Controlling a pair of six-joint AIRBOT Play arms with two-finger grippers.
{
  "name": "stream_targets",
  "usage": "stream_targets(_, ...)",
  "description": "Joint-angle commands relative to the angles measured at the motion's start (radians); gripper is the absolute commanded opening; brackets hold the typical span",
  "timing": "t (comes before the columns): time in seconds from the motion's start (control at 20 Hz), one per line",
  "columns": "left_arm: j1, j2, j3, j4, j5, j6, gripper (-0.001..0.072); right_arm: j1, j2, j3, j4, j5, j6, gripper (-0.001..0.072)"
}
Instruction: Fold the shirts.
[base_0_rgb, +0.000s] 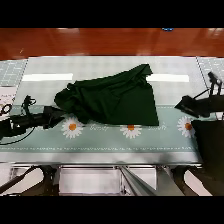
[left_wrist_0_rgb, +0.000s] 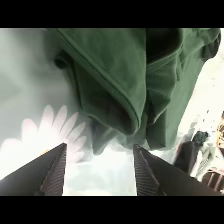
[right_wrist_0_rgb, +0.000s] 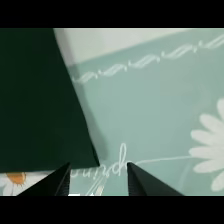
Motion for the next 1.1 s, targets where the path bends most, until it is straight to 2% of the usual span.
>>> stream_targets(0.0, -0.074, -0.018, 0.006, -0.045, 0.039, 0.078, 0.0508, -0.002, 0.044, -0.109, 0.018, -0.031, -0.021, 0.0407)
stream_targets(0.4, -0.171, -0.090, 0.076, -0.063, 0.103, 0.077, 0.0507, -0.002, 0.043, -0.113, 0.023, -0.068, -0.029, 0.0407)
stream_targets(0.45, -0.185, -0.107, 0.086, -0.063, 0.109, 0.076, 0.0488, -0.002, 0.043, -0.113, 0.023, -0.074, -0.029, 0.0407)
stream_targets(0.5, -0.190, -0.124, 0.101, -0.063, 0.110, 0.074, 0.0177, -0.002, 0.043, -0.113, 0.021, -0.074, -0.029, 0.0407)
stream_targets(0.55, -0.189, -0.130, 0.117, -0.063, 0.110, 0.073, 0.0021, -0.002, 0.043, -0.113, 0.021, -0.072, -0.029, 0.0407)
stream_targets(0.65, -0.181, -0.129, 0.149, -0.063, 0.091, 0.074, 0.0022, -0.001, 0.043, -0.126, 0.030, -0.077, -0.021, 0.0407)
stream_targets(0.8, -0.177, -0.129, 0.179, -0.063, 0.091, 0.074, 0.0022, 0.039, 0.040, -0.202, 0.087, -0.159, 0.010, 0.0407)
stream_targets(1.05, -0.177, -0.129, 0.181, -0.061, 0.091, 0.074, 0.0022, 0.048, -0.053, -0.208, 0.089, -0.144, -0.007, 0.0407)
